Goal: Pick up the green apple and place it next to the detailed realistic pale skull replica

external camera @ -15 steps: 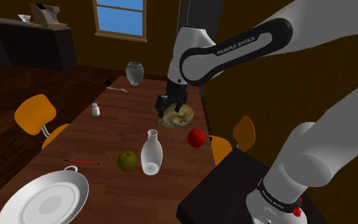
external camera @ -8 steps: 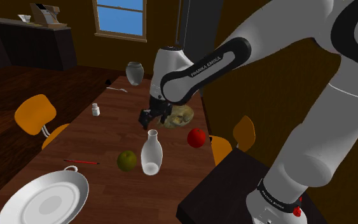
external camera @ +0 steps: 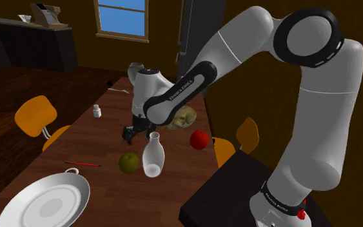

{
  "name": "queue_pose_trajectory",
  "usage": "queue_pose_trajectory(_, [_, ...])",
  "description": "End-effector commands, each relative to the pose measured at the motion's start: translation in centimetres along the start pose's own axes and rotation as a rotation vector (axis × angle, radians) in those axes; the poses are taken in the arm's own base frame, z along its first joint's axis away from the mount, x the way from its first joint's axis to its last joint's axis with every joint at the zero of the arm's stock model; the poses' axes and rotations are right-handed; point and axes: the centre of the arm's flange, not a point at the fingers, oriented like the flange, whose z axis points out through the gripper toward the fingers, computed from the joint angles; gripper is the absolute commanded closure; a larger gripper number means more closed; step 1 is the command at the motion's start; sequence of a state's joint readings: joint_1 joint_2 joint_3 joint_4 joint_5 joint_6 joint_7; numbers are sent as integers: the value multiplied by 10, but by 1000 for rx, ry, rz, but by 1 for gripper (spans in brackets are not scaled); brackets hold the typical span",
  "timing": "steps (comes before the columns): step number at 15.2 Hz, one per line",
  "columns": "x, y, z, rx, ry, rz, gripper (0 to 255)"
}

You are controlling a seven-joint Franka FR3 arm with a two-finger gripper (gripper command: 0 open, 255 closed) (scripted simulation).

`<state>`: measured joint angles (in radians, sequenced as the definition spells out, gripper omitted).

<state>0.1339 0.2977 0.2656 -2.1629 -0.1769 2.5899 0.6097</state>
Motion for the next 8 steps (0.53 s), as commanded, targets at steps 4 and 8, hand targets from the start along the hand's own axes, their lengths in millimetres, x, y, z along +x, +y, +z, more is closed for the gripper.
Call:
queue_pose_trajectory(4, [19,-33,54,-3,-4,18,0])
queue_pose_trajectory(8, [21,-36,75,-4,-4,20,0])
